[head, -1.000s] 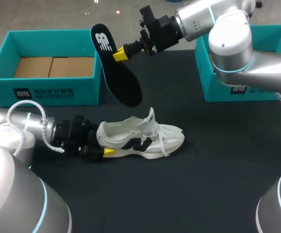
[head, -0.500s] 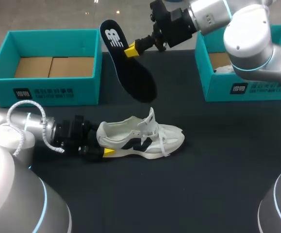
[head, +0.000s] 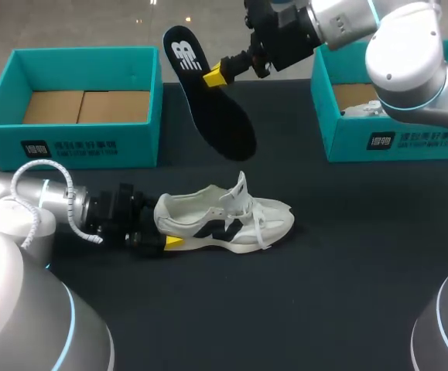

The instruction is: Take the shoe out of the shoebox, open the shoe tongue, remove and reinsert the insole, then place the shoe into the shoebox

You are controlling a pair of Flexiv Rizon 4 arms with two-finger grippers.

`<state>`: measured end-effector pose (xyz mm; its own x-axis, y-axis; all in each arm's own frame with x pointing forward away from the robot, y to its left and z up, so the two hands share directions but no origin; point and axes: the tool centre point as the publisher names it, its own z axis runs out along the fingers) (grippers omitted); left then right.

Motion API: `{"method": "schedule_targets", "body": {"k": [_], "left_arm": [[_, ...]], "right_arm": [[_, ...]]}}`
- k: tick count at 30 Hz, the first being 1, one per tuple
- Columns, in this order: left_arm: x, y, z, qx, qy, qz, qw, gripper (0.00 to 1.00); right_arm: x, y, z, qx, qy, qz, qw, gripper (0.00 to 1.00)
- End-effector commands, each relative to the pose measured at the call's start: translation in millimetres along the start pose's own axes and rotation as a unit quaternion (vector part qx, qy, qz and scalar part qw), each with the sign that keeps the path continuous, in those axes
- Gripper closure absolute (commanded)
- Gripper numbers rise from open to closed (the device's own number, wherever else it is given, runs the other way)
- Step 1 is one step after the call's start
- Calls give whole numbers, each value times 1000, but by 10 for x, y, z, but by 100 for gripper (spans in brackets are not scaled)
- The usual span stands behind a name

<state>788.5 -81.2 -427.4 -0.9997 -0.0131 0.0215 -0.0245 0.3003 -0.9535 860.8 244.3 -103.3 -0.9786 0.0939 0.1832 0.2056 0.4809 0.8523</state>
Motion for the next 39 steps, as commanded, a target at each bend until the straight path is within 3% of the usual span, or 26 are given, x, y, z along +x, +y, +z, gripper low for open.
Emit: {"method": "schedule_targets", "body": {"k": [1,6,11,18,25,32,39], "left_arm": [[2,26,11,0,-2,0,1000,100],[2,26,11,0,-2,0,1000,100],[2,26,11,0,-2,0,1000,100],[2,26,11,0,-2,0,1000,100],[2,26,11,0,-2,0,1000,100],[2,26,11,0,-2,0,1000,100],[2,26,11,0,-2,0,1000,100]], "right_arm": [[0,1,3,1,-1,0,1000,100],[31,-29,-46,9,-4,9,1000,100],[267,-80,-283,-11,2,34,999,100],[612,-125,-425,-22,3,49,999,100],[950,-205,-489,-19,1,79,997,100],[1206,-299,-528,-42,-20,101,994,100],[1206,-299,-528,-42,-20,101,994,100]]}}
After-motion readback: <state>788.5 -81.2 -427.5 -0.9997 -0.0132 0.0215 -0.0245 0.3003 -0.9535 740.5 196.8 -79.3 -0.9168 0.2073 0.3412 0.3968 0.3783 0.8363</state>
